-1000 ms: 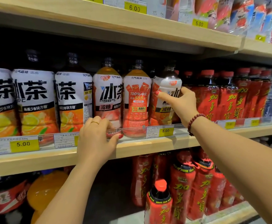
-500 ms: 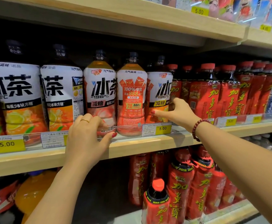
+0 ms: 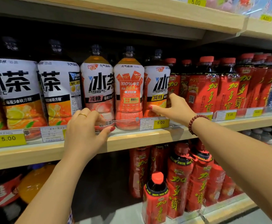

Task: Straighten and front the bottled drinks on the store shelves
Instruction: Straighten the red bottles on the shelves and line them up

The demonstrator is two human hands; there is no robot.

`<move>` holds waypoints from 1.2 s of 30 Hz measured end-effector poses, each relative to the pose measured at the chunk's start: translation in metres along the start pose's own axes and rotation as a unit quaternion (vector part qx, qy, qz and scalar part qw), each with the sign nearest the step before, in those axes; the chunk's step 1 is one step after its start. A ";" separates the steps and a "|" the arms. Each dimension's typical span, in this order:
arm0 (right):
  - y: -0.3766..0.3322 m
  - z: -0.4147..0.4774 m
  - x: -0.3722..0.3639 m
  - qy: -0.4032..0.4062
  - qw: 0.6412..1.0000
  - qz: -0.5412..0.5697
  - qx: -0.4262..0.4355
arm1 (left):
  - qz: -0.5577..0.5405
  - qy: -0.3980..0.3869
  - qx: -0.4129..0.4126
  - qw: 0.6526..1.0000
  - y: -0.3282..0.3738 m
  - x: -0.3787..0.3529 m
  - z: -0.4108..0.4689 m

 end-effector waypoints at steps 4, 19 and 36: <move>-0.009 -0.015 0.006 0.002 0.999 -0.048 0.001 | -0.007 -0.012 -0.002 1.000 0.000 0.000 0.002; 0.049 -0.168 -0.109 0.051 0.995 0.080 0.026 | -0.020 -0.013 0.017 1.000 -0.003 0.000 0.003; 0.156 -0.159 -0.220 -0.015 0.992 0.031 -0.123 | 0.031 0.034 -0.014 0.999 -0.002 -0.001 -0.003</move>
Point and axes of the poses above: each hand's wrist, its own z-axis towards the middle knuckle, its own x-axis out of the back of the hand, y = z × x, the point moved 8 cm from there along z, towards the middle knuckle, and after that the axes turned 14 degrees about -y, right-handed, at the moved point
